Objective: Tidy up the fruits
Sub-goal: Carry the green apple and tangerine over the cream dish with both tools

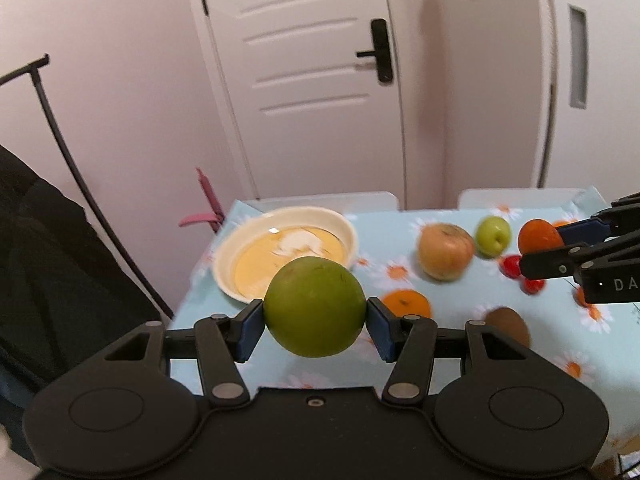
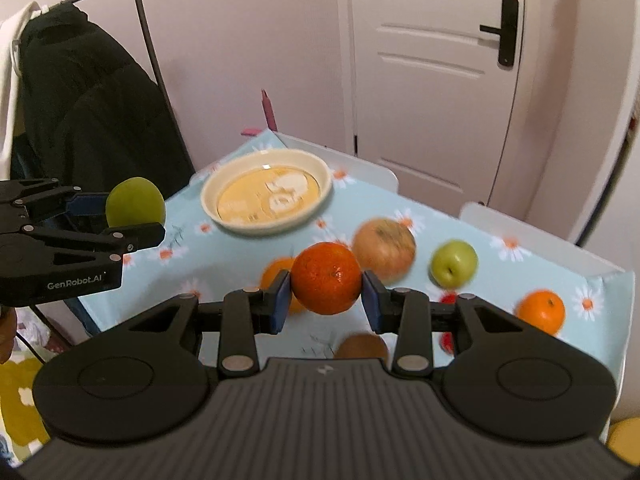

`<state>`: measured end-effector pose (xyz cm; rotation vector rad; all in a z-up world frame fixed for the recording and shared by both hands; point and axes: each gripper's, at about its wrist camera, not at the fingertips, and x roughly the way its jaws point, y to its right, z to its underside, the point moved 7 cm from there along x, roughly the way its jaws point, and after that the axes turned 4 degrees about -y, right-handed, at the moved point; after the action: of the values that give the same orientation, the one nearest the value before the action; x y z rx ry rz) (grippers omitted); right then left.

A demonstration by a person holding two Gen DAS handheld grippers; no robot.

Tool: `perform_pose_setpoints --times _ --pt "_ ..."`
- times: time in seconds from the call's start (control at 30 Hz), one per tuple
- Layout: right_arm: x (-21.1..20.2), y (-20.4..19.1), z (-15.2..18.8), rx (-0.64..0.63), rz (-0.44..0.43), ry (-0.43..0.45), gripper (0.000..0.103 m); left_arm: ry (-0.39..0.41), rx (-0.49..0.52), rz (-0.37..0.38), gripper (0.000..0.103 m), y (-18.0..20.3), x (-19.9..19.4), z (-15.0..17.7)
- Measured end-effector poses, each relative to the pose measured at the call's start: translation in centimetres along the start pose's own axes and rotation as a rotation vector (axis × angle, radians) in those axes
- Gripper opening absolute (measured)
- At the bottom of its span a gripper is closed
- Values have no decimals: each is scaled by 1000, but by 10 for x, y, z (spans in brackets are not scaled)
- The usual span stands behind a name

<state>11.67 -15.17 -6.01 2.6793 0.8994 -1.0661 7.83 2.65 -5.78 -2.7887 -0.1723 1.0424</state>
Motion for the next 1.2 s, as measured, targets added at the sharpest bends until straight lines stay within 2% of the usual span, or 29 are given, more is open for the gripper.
perform_pose_setpoints --times 0.13,0.33,0.73,1.03,1.2 --pt "12 -17 -26 11 4 12 53 12 10 -12 59 -24 9 -13" --pt "48 -30 -63 60 17 3 53 6 33 -2 59 -60 43 -35" --pt "146 -35 -126 133 94 -11 53 -33 145 98 59 -95 150 -70" --pt "201 -26 -137 201 151 -53 53 -79 246 179 59 -90 234 -72" --pt "217 -20 -133 234 179 -82 53 -97 270 216 59 -83 261 -72"
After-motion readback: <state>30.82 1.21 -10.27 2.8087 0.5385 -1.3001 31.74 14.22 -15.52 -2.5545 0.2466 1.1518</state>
